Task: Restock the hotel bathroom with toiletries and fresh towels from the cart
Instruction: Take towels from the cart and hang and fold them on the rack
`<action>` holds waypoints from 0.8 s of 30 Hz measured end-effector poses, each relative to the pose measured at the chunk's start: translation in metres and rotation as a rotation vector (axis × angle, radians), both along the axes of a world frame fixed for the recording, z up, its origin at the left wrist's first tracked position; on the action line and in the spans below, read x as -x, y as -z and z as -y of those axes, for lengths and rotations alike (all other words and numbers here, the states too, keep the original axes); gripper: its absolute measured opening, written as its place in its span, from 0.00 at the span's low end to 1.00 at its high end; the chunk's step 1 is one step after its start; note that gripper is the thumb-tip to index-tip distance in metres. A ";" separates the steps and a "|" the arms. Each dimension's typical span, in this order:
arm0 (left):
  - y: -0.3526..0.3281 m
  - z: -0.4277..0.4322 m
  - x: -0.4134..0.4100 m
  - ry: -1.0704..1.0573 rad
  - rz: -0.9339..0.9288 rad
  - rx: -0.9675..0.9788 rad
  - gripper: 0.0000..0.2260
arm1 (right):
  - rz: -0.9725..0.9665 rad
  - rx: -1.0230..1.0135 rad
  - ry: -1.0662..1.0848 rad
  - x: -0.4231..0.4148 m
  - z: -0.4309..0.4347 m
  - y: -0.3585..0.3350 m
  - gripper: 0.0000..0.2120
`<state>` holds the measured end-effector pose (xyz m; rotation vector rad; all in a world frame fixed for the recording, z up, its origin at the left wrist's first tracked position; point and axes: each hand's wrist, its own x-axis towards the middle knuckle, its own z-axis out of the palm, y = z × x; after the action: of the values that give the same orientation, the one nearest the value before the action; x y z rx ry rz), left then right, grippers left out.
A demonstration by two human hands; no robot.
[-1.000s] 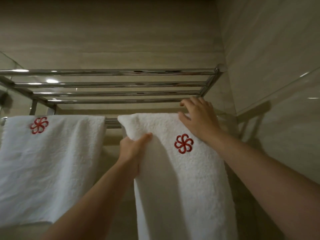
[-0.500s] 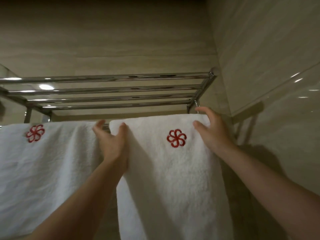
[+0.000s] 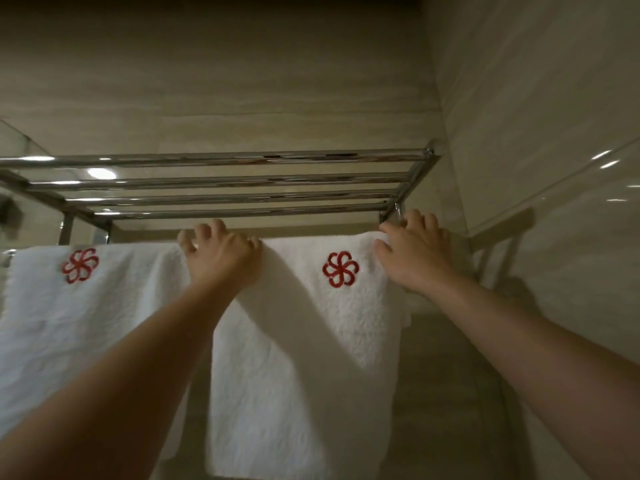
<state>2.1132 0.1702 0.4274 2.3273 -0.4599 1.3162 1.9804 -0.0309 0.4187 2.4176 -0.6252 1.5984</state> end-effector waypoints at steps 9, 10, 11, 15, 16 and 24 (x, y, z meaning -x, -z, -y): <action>0.025 0.019 0.007 0.198 0.105 -0.117 0.20 | -0.149 0.108 -0.049 -0.001 -0.005 0.016 0.24; 0.024 0.018 0.009 0.186 0.097 -0.123 0.20 | -0.152 0.107 -0.046 -0.001 -0.005 0.016 0.24; 0.023 0.018 0.011 0.174 0.089 -0.133 0.21 | -0.158 0.105 -0.043 -0.001 -0.004 0.016 0.24; 0.019 0.018 0.020 0.177 0.080 -0.163 0.21 | -0.191 0.102 -0.022 0.000 0.000 0.011 0.24; 0.018 0.019 0.021 0.193 0.075 -0.171 0.21 | -0.192 0.102 -0.019 0.000 0.001 0.009 0.23; 0.002 0.027 0.009 0.233 -0.003 -0.147 0.25 | -0.307 -0.139 -0.132 -0.004 0.001 -0.020 0.27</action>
<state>2.1039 0.1436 0.4256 2.3070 -0.8251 1.2034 1.9841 -0.0320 0.4387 2.7820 -0.5464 1.2209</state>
